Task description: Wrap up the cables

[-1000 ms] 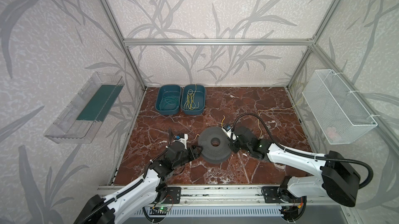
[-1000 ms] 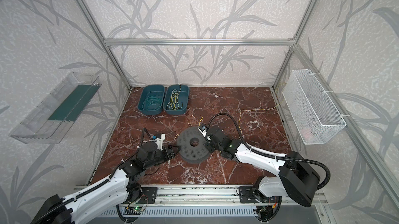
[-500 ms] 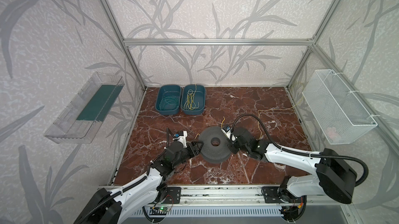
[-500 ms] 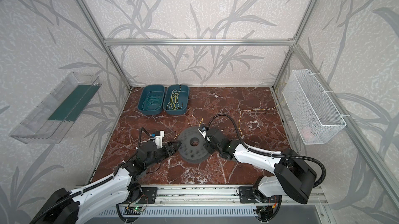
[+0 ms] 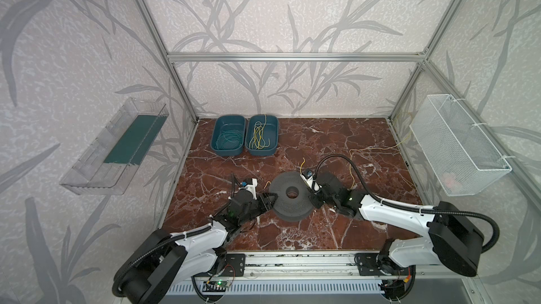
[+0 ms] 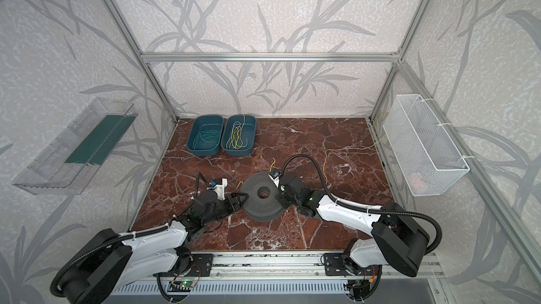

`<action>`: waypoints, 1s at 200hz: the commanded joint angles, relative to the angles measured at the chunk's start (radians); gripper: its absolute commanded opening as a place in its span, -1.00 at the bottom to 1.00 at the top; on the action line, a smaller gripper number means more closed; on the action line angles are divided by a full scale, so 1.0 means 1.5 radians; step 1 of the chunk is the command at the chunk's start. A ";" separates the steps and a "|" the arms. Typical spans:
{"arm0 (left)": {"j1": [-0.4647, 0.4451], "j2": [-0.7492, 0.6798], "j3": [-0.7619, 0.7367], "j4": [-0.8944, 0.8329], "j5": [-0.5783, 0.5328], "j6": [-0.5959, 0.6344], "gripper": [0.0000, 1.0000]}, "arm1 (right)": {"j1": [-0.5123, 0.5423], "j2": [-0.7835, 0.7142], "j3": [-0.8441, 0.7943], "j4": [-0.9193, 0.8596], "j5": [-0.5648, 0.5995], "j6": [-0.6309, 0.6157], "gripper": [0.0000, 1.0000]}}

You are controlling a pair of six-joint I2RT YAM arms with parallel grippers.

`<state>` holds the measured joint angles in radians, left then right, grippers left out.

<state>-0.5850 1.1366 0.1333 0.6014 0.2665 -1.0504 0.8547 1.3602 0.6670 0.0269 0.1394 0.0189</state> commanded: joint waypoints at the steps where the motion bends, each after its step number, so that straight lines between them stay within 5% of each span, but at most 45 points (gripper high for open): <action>1: 0.004 0.019 -0.001 0.090 0.020 -0.015 -0.11 | -0.002 -0.014 -0.014 0.004 0.015 0.011 -1.00; 64: 0.007 -0.050 0.034 -0.040 -0.002 0.044 -0.54 | -0.001 -0.005 -0.011 0.000 0.020 0.007 -1.00; 122: 0.007 -0.068 0.038 -0.025 0.005 0.048 -1.00 | -0.001 -0.006 -0.008 -0.003 0.012 0.010 -1.00; 140: 0.007 -0.087 0.057 -0.057 0.005 0.057 -1.00 | -0.001 -0.016 -0.008 -0.008 0.015 0.009 -1.00; 200: 0.008 -0.223 0.238 -0.437 -0.125 0.208 -1.00 | -0.002 -0.113 -0.008 -0.040 0.052 0.011 -1.00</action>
<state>-0.5777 0.8577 0.3599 0.2489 0.2230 -0.9054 0.8547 1.2564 0.6552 0.0002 0.1757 0.0208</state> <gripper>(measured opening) 0.082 0.051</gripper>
